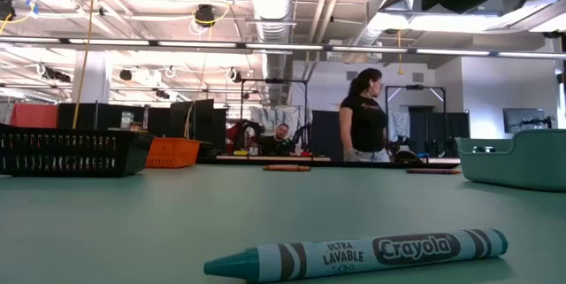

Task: Sort crayons
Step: Put the orange crayon into the orange bin

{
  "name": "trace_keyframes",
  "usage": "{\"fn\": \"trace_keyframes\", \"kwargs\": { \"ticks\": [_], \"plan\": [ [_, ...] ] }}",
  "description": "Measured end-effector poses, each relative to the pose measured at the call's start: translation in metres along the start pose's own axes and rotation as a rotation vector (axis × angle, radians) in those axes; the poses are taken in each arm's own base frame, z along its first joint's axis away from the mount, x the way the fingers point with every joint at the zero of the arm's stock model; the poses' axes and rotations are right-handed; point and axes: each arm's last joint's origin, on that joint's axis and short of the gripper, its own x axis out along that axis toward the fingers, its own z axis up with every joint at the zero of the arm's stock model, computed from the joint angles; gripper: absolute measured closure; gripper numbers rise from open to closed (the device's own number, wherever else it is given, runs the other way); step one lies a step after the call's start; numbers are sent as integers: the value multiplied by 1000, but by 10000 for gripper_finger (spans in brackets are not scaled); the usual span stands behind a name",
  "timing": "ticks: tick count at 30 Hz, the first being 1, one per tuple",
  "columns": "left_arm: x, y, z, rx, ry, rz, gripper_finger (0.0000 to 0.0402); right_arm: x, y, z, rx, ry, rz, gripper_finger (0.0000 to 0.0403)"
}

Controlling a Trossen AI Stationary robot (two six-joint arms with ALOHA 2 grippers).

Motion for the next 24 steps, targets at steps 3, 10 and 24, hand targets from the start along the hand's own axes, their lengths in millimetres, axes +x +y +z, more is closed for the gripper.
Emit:
{"fn": "trace_keyframes", "kwargs": {
  "ticks": [3,10,24],
  "plan": [
    [0,2,-1,-5,39,60,301,0,0,-1,-1,7,1,398],
    [0,1,-3,3,73,80,387,0,-1,-4,-6,33,4,365],
    [-33,36,-32,134,669,460,389,-10,-6,-28,-63,468,-222,247]
  ]
}}
